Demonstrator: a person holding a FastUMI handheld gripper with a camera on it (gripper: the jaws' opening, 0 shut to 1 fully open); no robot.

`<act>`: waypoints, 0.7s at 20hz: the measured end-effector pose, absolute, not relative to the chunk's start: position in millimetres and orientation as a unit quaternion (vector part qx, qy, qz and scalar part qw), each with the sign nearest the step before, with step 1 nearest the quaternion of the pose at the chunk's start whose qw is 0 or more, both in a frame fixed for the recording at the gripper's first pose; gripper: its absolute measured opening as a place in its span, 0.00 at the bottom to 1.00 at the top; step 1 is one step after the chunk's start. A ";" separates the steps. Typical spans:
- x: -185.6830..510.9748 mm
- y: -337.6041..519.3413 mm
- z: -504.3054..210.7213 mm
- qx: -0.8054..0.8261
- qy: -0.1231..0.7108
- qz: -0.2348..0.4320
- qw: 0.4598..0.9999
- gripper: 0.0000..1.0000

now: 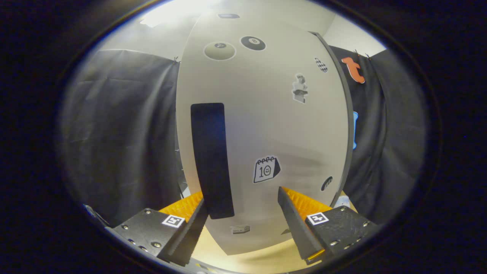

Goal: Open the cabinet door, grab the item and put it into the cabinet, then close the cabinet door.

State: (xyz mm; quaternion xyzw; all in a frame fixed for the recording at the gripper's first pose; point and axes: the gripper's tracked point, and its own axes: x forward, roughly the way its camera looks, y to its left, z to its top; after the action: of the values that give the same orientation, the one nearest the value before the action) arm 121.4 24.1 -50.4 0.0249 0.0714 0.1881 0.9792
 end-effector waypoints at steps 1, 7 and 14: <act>127.7 33.5 -51.8 0.031 0.072 0.180 0.981 1.00; 163.0 59.0 -49.1 0.035 0.066 0.127 0.989 1.00; 188.6 66.7 -45.1 0.029 0.061 0.092 0.993 1.00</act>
State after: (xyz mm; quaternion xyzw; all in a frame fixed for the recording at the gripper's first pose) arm 188.6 66.7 -45.1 0.0289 0.0610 0.0917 0.9935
